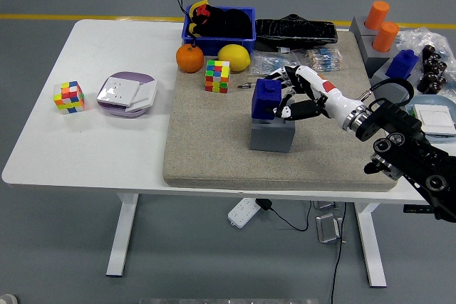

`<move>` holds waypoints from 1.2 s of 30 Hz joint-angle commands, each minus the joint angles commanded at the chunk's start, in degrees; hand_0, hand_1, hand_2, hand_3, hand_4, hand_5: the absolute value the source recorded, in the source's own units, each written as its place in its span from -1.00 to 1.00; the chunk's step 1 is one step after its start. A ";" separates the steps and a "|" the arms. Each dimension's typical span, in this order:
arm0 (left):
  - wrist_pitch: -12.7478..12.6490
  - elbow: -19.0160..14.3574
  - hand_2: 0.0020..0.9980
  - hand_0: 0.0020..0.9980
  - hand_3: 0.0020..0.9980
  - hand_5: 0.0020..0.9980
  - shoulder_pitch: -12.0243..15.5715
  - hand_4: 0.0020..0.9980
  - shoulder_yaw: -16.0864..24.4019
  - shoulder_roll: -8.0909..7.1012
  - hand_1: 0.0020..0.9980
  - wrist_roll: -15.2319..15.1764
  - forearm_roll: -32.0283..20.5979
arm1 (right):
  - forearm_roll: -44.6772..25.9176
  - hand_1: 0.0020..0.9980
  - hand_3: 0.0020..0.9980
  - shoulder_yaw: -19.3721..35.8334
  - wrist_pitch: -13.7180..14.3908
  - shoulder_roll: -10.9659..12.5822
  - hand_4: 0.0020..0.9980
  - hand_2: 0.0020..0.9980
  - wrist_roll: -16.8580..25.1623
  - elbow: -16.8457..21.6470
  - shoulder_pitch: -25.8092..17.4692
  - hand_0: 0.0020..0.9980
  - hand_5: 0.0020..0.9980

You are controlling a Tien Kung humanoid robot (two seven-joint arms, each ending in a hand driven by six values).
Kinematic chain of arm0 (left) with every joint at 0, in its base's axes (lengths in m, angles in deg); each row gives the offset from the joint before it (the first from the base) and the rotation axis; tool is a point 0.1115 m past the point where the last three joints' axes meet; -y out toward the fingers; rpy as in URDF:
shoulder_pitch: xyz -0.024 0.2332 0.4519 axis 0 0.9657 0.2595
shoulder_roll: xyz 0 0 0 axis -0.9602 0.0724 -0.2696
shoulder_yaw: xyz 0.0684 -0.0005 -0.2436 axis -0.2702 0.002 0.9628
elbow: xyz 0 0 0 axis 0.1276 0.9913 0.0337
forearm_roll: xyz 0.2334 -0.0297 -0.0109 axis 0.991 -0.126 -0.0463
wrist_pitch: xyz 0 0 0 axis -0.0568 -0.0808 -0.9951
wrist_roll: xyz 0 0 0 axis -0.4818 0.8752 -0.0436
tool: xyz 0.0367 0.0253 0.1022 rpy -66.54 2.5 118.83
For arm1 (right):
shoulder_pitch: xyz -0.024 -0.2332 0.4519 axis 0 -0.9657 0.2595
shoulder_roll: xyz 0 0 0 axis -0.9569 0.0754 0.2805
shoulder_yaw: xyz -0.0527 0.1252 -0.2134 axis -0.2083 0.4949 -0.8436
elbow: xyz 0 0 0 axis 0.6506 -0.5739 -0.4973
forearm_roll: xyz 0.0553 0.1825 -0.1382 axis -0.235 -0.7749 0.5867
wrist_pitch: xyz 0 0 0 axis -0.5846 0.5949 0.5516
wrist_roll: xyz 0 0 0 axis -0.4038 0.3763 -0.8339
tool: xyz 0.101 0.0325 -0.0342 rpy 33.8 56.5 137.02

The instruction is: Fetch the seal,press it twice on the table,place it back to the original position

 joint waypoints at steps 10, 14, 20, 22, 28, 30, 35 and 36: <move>-0.01 -0.04 0.48 0.59 0.53 -0.10 -0.25 0.26 0.20 -0.03 0.49 -0.05 0.18 | 0.18 -0.39 -0.34 -1.06 -0.28 -0.23 0.32 -0.31 -0.09 -2.42 1.82 -0.23 -1.00; -0.02 -0.04 0.48 0.59 0.53 -0.10 -0.38 0.26 0.25 -0.05 0.49 -0.07 0.23 | 0.49 -0.39 -0.34 -1.34 -0.50 -0.04 0.32 -0.31 -0.26 -2.40 1.92 -0.23 -1.00; -0.01 0.02 0.48 0.59 0.53 -0.10 -0.31 0.26 0.07 -0.05 0.49 -0.02 0.04 | 0.68 -0.39 -0.34 -1.92 -0.90 0.26 0.32 -0.31 -0.52 -2.88 2.00 -0.23 -1.00; -0.02 0.01 0.48 0.59 0.53 -0.10 -0.31 0.26 0.13 -0.04 0.49 -0.05 0.07 | 0.73 -0.39 -0.34 -1.99 -0.96 0.33 0.32 -0.31 -0.55 -3.01 1.99 -0.23 -1.00; -0.01 -0.02 0.48 0.59 0.53 -0.10 -0.29 0.26 0.20 0.04 0.49 -0.05 0.14 | 0.99 -0.39 -0.34 -2.42 -1.15 0.51 0.32 -0.31 -0.66 -3.62 2.02 -0.23 -1.00; -0.02 -0.02 0.48 0.59 0.53 -0.10 -0.27 0.26 0.20 0.04 0.49 -0.07 0.10 | 1.03 -0.39 -0.34 -2.45 -1.23 0.56 0.32 -0.31 -0.74 -3.68 1.99 -0.23 -1.00; -0.05 0.02 0.48 0.59 0.53 -0.10 -0.34 0.26 0.10 -0.02 0.49 -0.06 -0.01 | 1.02 -0.39 -0.34 -2.60 -1.28 0.77 0.32 -0.31 -0.82 -3.61 1.98 -0.24 -1.00; -0.06 0.03 0.48 0.59 0.53 -0.10 -0.35 0.26 0.09 -0.03 0.49 -0.06 -0.03 | 1.03 -0.39 -0.34 -2.59 -1.29 0.78 0.32 -0.31 -0.83 -3.62 1.98 -0.24 -1.00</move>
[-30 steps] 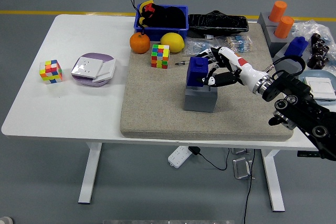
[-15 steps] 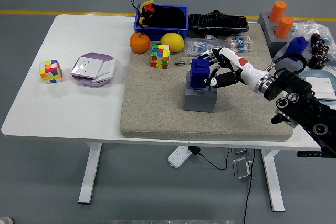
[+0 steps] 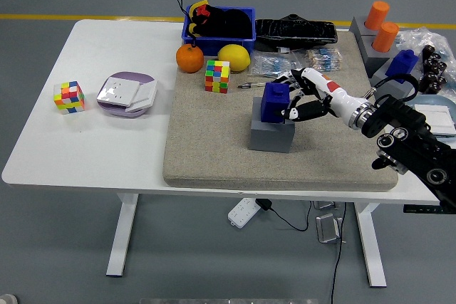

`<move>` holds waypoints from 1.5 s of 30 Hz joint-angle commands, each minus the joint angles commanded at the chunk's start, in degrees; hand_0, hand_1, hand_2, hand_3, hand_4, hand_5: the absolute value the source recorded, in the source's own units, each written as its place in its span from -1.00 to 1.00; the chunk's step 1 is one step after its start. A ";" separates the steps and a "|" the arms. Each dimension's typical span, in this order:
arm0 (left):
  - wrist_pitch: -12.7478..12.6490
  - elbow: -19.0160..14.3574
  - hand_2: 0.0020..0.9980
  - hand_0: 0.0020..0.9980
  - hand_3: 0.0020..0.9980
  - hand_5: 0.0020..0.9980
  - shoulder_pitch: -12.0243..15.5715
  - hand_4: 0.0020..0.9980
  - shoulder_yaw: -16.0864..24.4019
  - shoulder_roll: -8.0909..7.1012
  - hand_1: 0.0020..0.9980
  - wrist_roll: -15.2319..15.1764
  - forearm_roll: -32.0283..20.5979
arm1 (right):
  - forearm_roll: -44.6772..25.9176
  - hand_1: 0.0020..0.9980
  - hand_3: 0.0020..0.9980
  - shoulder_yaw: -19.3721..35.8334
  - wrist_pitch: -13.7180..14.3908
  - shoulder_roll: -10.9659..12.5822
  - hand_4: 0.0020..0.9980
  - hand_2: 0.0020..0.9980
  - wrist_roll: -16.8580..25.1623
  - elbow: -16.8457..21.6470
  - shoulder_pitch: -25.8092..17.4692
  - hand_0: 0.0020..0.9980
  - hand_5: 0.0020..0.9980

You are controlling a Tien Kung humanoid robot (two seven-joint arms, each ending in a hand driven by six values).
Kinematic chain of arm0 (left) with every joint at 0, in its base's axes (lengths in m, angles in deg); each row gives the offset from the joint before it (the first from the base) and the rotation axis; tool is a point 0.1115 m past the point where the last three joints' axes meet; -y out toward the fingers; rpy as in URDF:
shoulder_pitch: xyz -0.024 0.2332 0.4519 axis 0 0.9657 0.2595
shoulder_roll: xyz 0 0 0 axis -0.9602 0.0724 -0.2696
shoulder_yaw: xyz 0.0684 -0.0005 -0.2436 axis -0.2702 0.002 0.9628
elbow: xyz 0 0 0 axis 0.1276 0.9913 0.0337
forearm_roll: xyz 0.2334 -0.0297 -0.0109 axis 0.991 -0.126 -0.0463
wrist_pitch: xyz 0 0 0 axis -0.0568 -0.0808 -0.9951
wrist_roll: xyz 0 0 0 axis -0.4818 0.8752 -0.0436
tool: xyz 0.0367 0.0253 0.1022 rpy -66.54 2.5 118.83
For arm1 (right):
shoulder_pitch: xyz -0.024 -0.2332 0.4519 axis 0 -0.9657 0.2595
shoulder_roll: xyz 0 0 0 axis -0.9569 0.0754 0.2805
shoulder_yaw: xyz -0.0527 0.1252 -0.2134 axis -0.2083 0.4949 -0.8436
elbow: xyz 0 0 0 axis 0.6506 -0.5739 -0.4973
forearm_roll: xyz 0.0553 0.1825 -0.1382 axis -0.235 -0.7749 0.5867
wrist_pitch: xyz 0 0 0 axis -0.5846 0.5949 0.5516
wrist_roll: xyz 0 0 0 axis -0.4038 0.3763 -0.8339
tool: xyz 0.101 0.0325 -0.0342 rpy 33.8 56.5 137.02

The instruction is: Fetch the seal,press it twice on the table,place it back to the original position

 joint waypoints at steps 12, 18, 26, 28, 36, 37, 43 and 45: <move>-0.01 -0.02 0.48 0.59 0.53 -0.10 0.02 0.26 0.03 0.03 0.49 -0.01 -0.03 | 0.53 -0.39 -0.34 0.68 -0.79 0.86 0.32 -0.31 -0.70 1.33 -0.09 -0.23 -1.00; -0.03 0.01 0.48 0.59 0.53 -0.10 0.09 0.26 -0.05 0.03 0.49 -0.01 -0.15 | 1.09 -0.39 -0.34 1.00 -1.22 1.01 0.33 -0.31 -1.15 1.65 0.07 -0.24 -1.00; -0.02 -0.09 0.48 0.59 0.53 -0.10 -0.16 0.26 0.12 0.09 0.49 -0.04 0.05 | 1.27 -0.39 -0.34 0.15 -1.21 0.74 0.33 -0.31 -1.08 0.89 0.25 -0.23 -1.00; -0.05 -0.05 0.48 0.59 0.53 -0.11 -0.16 0.26 0.05 0.04 0.49 -0.04 -0.04 | 1.26 -0.39 -0.33 0.03 -1.18 0.77 0.33 -0.31 -1.06 0.81 0.35 -0.23 -1.00; -0.03 -0.02 0.48 0.59 0.53 -0.11 -0.14 0.26 -0.16 0.06 0.49 -0.02 -0.21 | 1.21 -0.39 -0.33 -0.54 -1.09 0.53 0.33 -0.31 -0.98 0.03 0.60 -0.23 -1.00; -0.04 -0.05 0.48 0.59 0.53 -0.11 -0.17 0.26 -0.07 0.07 0.49 -0.03 -0.13 | 1.18 -0.39 -0.33 -0.71 -1.10 0.53 0.33 -0.31 -0.99 0.03 0.63 -0.23 -1.00; -0.03 -0.06 0.48 0.59 0.53 -0.11 -0.22 0.26 -0.15 0.12 0.49 -0.03 -0.17 | 0.86 -0.37 -0.30 -1.51 -1.32 0.37 0.35 -0.28 -0.97 -0.02 0.82 -0.21 -1.00; -0.01 -0.08 0.48 0.59 0.53 -0.10 -0.17 0.26 -0.13 0.12 0.49 -0.02 -0.13 | 0.71 -0.19 -0.13 -1.67 -1.45 0.33 0.43 -0.13 -0.94 0.00 0.84 -0.10 -1.00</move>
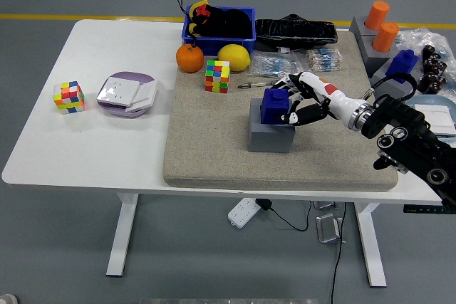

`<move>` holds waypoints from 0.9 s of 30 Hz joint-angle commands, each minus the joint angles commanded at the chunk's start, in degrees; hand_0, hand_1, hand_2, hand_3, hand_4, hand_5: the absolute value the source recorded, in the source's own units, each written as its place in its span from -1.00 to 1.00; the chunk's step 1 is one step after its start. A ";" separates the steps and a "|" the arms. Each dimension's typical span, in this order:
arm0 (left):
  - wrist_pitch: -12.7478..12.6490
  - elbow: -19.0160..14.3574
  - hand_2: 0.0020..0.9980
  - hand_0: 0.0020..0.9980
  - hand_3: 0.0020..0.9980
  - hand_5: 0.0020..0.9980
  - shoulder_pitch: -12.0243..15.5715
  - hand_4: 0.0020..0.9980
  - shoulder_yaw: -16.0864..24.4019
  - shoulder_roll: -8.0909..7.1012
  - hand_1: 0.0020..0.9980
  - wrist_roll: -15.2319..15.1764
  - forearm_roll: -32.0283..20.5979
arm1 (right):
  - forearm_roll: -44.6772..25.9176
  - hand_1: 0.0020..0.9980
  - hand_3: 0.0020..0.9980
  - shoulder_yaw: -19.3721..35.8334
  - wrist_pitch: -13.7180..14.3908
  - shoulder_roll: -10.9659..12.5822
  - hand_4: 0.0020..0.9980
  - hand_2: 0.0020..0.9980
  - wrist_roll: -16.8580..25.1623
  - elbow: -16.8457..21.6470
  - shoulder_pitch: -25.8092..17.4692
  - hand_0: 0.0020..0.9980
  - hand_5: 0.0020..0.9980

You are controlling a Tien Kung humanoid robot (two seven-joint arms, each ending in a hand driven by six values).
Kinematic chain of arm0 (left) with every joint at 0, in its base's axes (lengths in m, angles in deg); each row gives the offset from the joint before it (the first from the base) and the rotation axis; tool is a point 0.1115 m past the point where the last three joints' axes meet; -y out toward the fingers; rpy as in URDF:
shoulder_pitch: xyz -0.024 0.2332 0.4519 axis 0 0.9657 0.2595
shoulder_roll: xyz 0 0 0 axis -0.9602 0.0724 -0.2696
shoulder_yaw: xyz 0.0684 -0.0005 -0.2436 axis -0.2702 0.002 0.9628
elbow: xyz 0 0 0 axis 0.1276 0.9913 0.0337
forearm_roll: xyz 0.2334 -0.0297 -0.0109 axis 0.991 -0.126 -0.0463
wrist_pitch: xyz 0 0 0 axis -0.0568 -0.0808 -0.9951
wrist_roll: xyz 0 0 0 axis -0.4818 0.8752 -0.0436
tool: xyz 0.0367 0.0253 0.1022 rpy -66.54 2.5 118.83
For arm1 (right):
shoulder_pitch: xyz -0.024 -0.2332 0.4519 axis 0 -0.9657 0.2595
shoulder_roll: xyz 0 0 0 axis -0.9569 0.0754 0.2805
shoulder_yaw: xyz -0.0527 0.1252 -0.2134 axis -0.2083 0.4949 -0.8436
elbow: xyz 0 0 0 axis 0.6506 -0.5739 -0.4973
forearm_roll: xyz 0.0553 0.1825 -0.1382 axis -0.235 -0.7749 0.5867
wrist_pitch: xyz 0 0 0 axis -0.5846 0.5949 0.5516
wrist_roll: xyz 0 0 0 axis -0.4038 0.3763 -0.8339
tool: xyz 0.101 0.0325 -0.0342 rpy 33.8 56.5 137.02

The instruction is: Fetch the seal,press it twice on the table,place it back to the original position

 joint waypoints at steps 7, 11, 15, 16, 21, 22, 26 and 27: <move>-0.01 0.06 0.48 0.59 0.53 -0.11 -0.10 0.26 -0.15 -0.05 0.49 0.02 -0.15 | -0.49 0.02 0.18 -0.26 -0.34 -0.05 0.77 0.10 0.16 -0.06 0.26 0.10 -1.00; -0.01 0.04 0.48 0.59 0.53 -0.11 -0.15 0.26 -0.10 -0.06 0.49 0.02 -0.08 | -0.61 0.02 0.18 -0.25 -0.30 -0.10 0.77 0.10 0.22 0.02 0.38 0.10 -1.00; 0.00 0.02 0.48 0.59 0.53 -0.11 -0.15 0.26 -0.08 -0.01 0.49 0.01 -0.07 | -0.56 0.24 0.36 -0.19 -0.32 -0.19 0.91 0.28 0.21 0.04 0.38 0.29 -1.00; 0.00 0.01 0.48 0.59 0.53 -0.11 -0.14 0.26 -0.04 0.00 0.49 0.00 -0.03 | -0.50 0.24 0.36 -0.18 -0.32 -0.20 0.91 0.28 0.19 0.10 0.38 0.29 -1.00; 0.00 0.04 0.48 0.59 0.53 -0.11 -0.12 0.26 -0.15 -0.02 0.49 0.02 -0.13 | -0.37 0.27 0.38 -0.25 -0.42 -0.14 0.96 0.31 0.14 0.39 0.37 0.29 -1.00; 0.01 0.04 0.48 0.59 0.53 -0.11 -0.12 0.26 -0.14 -0.02 0.49 0.03 -0.11 | -0.39 0.27 0.38 -0.25 -0.46 -0.15 0.96 0.31 0.13 0.41 0.38 0.29 -1.00; 0.00 0.03 0.48 0.59 0.53 -0.11 -0.11 0.26 -0.12 0.01 0.49 0.02 -0.10 | -0.38 0.34 0.42 -0.23 -0.51 -0.17 1.00 0.36 0.13 0.40 0.39 0.35 -1.00; 0.01 0.01 0.48 0.59 0.53 -0.11 -0.07 0.26 -0.08 0.03 0.49 0.02 -0.06 | -0.34 0.34 0.42 -0.26 -0.48 -0.18 1.00 0.36 0.12 0.41 0.37 0.35 -1.00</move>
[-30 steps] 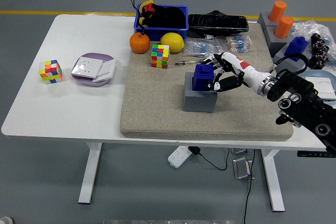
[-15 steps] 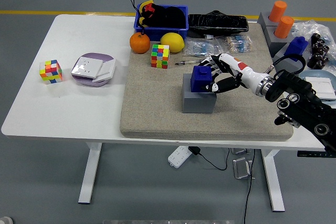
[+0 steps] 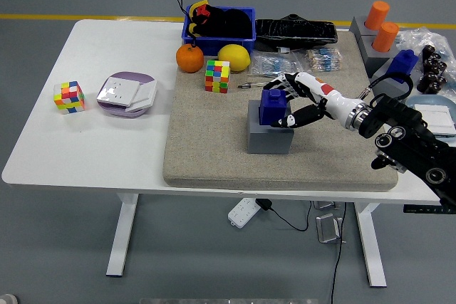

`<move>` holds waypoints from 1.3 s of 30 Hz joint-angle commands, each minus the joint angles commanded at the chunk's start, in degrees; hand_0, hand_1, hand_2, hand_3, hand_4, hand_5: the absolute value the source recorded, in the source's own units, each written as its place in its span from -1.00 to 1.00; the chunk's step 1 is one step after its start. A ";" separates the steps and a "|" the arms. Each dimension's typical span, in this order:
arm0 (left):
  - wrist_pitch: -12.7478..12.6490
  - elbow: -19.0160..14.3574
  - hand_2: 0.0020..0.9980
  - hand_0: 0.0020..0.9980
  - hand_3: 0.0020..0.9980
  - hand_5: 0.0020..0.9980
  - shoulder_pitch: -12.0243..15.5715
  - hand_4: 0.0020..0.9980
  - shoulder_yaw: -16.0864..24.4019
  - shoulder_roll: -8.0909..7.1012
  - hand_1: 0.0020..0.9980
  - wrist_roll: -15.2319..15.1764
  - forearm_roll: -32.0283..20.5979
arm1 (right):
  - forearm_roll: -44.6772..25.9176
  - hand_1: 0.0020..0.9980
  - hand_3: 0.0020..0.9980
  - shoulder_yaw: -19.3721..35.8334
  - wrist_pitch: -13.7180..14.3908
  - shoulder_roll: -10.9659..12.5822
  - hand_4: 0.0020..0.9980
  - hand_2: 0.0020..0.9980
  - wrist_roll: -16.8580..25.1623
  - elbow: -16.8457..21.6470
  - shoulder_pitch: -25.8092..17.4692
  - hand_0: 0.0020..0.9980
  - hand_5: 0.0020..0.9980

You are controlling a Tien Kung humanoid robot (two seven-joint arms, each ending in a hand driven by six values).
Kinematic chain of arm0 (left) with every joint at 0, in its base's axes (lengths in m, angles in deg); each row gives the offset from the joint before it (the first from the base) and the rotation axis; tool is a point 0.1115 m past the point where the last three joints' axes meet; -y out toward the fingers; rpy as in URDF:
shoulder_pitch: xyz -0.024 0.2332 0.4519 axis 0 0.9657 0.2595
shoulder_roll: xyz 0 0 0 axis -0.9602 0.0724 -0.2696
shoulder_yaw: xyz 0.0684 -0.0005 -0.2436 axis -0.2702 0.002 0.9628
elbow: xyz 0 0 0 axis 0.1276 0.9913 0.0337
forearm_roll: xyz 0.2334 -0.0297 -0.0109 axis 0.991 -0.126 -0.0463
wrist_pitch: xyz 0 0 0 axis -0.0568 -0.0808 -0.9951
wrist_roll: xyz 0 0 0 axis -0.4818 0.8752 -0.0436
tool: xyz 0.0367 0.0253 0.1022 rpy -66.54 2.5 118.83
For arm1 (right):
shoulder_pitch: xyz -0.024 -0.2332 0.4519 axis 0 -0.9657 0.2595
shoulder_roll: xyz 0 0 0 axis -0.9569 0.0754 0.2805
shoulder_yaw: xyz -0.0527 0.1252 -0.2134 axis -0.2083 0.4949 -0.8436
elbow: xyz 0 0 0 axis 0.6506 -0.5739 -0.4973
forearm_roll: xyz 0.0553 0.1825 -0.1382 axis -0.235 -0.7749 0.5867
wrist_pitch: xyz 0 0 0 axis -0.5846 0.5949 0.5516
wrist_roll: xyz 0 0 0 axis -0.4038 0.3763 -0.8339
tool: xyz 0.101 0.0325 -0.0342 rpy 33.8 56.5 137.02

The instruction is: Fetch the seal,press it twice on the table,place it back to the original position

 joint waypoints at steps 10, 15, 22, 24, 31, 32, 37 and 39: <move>-0.01 0.02 0.48 0.59 0.53 -0.11 -0.02 0.26 0.05 -0.02 0.49 0.02 -0.05 | 0.43 0.38 0.44 1.52 0.05 0.05 1.00 0.41 -0.07 0.33 -0.28 0.39 -1.00; 0.00 0.05 0.48 0.59 0.53 -0.11 0.09 0.26 -0.03 -0.01 0.49 0.06 -0.17 | 1.77 0.38 0.44 3.20 0.76 0.15 1.00 0.41 -0.02 0.98 -0.47 0.39 -1.00; -0.01 -0.15 0.48 0.59 0.53 -0.10 0.06 0.26 0.35 -0.08 0.49 0.01 0.22 | 3.54 0.58 0.51 5.42 1.06 0.96 1.00 0.52 0.10 1.62 -1.69 0.73 -0.90; -0.03 -0.15 0.48 0.59 0.53 -0.10 0.10 0.26 0.45 -0.13 0.49 -0.02 0.25 | 4.02 0.58 0.51 6.14 0.93 1.58 1.00 0.52 -0.05 1.91 -2.27 0.73 -0.90; 0.05 0.07 0.48 0.59 0.53 -0.10 0.52 0.26 0.14 -0.44 0.49 0.10 -0.04 | 5.33 0.61 0.53 11.34 0.11 6.40 1.00 0.54 -0.78 4.38 -5.92 0.73 -0.88; 0.06 0.08 0.48 0.59 0.53 -0.10 0.53 0.26 0.12 -0.45 0.49 0.11 -0.05 | 5.46 0.61 0.53 11.82 0.01 6.89 1.00 0.54 -0.85 4.62 -6.30 0.73 -0.88; 0.03 0.10 0.48 0.59 0.53 -0.10 0.44 0.26 0.23 -0.50 0.49 0.06 0.06 | 6.48 0.61 0.54 16.31 -0.14 10.42 1.00 0.55 -1.30 5.72 -9.68 0.72 -0.88; 0.05 0.06 0.48 0.59 0.53 -0.10 0.42 0.26 0.35 -0.48 0.49 0.06 0.18 | 6.80 0.61 0.54 18.34 -0.06 11.35 1.00 0.55 -1.43 5.72 -11.06 0.72 -0.88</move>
